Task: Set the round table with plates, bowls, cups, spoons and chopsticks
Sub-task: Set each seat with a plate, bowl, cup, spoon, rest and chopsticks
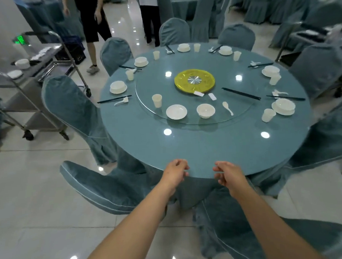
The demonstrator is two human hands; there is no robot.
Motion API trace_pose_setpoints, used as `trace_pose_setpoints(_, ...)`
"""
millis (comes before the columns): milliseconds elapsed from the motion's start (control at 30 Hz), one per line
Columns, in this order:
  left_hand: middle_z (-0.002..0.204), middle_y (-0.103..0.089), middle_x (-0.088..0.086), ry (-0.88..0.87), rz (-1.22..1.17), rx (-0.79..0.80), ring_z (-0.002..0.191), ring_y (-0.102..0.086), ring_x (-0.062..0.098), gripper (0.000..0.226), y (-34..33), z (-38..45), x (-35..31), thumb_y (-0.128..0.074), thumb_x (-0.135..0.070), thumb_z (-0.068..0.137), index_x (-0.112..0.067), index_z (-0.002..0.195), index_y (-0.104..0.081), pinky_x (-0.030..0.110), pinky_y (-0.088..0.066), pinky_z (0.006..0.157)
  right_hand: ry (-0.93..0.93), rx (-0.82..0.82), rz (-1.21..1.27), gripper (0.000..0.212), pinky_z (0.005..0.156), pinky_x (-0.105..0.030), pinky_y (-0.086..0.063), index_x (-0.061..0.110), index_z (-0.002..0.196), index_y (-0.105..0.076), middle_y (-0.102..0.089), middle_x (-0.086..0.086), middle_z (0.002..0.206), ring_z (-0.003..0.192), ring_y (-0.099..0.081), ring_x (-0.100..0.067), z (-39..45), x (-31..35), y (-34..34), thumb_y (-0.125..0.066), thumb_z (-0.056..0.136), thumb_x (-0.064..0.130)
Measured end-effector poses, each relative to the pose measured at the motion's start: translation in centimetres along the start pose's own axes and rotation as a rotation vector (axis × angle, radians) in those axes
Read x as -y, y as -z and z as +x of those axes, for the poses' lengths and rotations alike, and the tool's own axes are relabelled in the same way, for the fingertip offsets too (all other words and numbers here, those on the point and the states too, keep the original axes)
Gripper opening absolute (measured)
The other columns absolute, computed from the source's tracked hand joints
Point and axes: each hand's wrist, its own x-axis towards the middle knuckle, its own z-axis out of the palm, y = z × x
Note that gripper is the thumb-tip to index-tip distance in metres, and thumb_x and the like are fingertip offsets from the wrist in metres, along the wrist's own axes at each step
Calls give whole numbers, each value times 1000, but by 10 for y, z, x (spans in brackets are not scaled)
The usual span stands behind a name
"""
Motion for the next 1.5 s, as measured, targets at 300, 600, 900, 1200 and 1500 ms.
trace_pose_setpoints(300, 93, -65, -3, 33, 13, 45, 73, -59, 11, 16, 21, 33, -16, -48, -30, 99, -19, 97, -59, 23, -44, 59, -21, -41, -16, 14, 55, -26, -41, 13, 100, -64, -65, -6, 87, 66, -59, -17, 28, 4, -30, -53, 97, 20)
trace_pose_setpoints(600, 96, -64, -1, 65, 72, 12, 71, -58, 11, 15, 22, 112, -54, -49, -28, 97, -18, 101, -59, 24, -43, 61, -27, -1, -33, 15, 58, -28, -46, 15, 98, -66, -69, -4, 88, 69, -63, -17, 116, 40, -53, -52, 98, 20)
trace_pose_setpoints(900, 90, -63, -5, 121, 104, -45, 68, -60, 10, 13, 8, 210, -110, -50, -30, 97, -20, 98, -57, 24, -40, 59, -50, 67, -43, 13, 52, -24, -39, 14, 100, -64, -64, -5, 86, 63, -57, -14, 213, 99, -67, -52, 96, 17)
trace_pose_setpoints(1200, 93, -65, -2, 169, 116, -72, 71, -59, 12, 11, 0, 285, -135, -51, -30, 97, -22, 97, -58, 23, -43, 61, -76, 57, -44, 11, 51, -25, -38, 12, 95, -64, -65, -6, 85, 62, -56, -15, 269, 132, -61, -57, 93, 20)
trace_pose_setpoints(1500, 94, -67, 6, 135, 209, -94, 63, -60, 19, 16, 9, 383, -159, -50, -17, 95, -10, 102, -62, 25, -40, 55, -113, -15, -104, 12, 49, -21, -35, 14, 92, -63, -63, -1, 77, 55, -53, -12, 308, 153, -83, -52, 95, 16)
